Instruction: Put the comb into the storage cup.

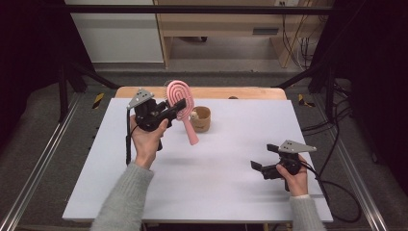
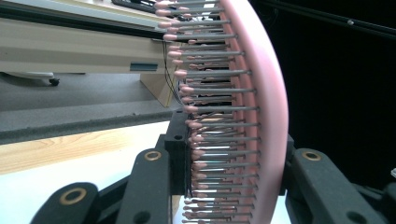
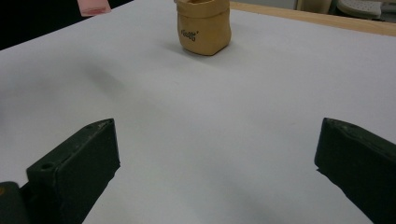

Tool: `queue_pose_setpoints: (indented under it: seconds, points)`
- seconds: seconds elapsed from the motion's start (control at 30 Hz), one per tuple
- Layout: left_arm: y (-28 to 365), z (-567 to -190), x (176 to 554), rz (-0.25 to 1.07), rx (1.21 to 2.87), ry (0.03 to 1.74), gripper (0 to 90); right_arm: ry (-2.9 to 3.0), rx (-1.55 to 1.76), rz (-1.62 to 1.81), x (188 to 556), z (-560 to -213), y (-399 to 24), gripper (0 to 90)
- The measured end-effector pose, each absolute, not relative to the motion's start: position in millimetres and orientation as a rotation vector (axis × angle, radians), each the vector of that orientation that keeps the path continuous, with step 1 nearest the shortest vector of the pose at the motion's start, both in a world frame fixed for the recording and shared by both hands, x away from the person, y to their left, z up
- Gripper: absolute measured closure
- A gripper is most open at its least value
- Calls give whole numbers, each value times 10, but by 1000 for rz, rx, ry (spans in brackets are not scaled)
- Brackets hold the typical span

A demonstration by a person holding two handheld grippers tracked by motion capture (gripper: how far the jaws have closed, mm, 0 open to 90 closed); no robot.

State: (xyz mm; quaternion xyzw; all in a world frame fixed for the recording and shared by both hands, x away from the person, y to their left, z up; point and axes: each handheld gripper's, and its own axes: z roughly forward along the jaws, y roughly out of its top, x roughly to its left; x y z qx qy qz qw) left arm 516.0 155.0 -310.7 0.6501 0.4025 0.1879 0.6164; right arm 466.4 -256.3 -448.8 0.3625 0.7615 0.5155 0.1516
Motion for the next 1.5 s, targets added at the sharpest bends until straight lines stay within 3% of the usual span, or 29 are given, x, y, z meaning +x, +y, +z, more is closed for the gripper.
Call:
queue_pose_setpoints:
  seconds: [1.5]
  points:
    - [1274,-2776,5512,448,1470,930,625,2180,1041,1491,4653,-4471,-2575,4]
